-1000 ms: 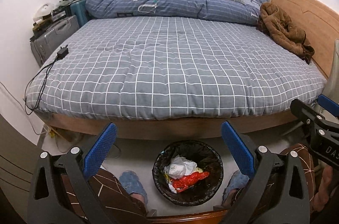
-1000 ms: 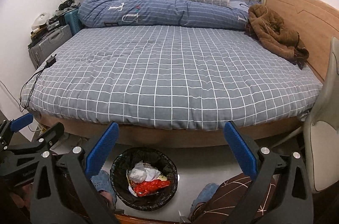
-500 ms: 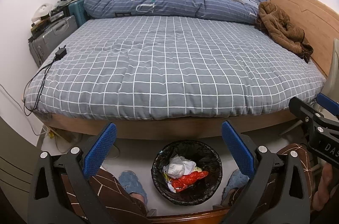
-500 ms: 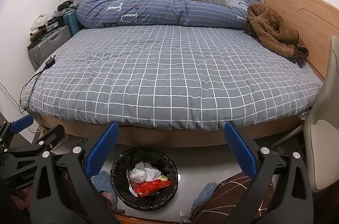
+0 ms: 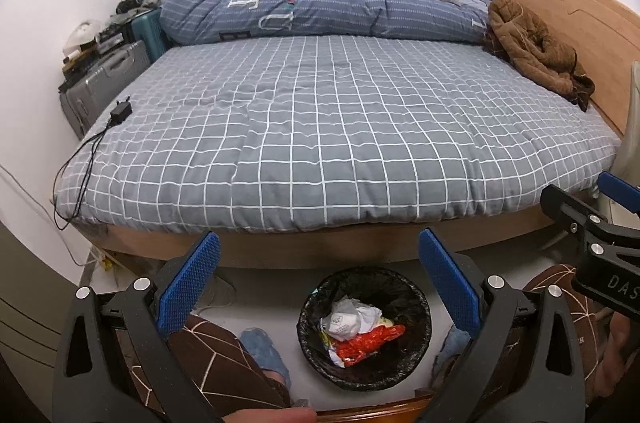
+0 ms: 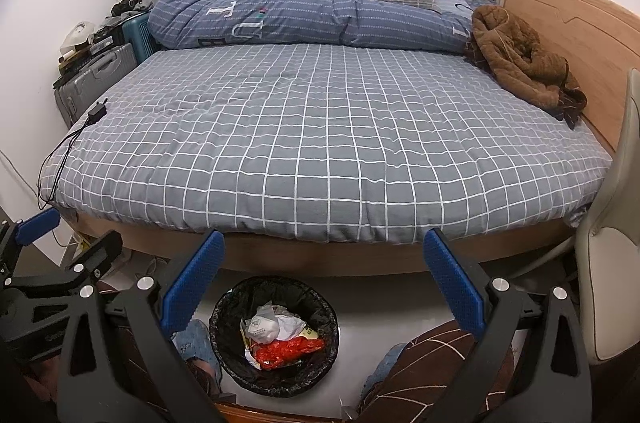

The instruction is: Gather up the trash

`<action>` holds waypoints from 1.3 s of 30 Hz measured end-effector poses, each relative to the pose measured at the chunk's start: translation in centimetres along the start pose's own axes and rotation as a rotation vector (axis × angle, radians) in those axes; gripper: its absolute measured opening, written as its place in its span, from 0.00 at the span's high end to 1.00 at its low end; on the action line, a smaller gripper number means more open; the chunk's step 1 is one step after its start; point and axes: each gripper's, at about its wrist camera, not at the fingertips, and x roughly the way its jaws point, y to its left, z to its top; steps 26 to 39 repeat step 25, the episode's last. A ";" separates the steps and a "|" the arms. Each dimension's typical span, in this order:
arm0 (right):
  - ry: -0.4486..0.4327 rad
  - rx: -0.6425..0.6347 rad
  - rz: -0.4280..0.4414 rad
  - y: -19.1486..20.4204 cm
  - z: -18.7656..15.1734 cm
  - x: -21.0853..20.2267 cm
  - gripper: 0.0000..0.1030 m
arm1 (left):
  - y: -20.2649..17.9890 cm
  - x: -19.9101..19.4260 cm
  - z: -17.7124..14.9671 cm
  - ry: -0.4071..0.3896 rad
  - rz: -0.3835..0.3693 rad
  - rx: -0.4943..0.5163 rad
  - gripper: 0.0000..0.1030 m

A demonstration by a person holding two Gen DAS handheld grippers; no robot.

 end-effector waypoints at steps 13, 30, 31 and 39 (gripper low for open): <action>0.005 -0.002 0.001 0.2 -0.5 0.4 0.07 | 0.3 0.1 -0.1 0.007 -0.007 -0.013 0.06; 0.004 -0.001 0.009 0.4 -0.7 0.6 0.07 | 0.4 0.4 -0.2 0.014 -0.016 -0.015 0.06; 0.004 -0.001 0.009 0.4 -0.7 0.6 0.07 | 0.4 0.4 -0.2 0.014 -0.016 -0.015 0.06; 0.004 -0.001 0.009 0.4 -0.7 0.6 0.07 | 0.4 0.4 -0.2 0.014 -0.016 -0.015 0.06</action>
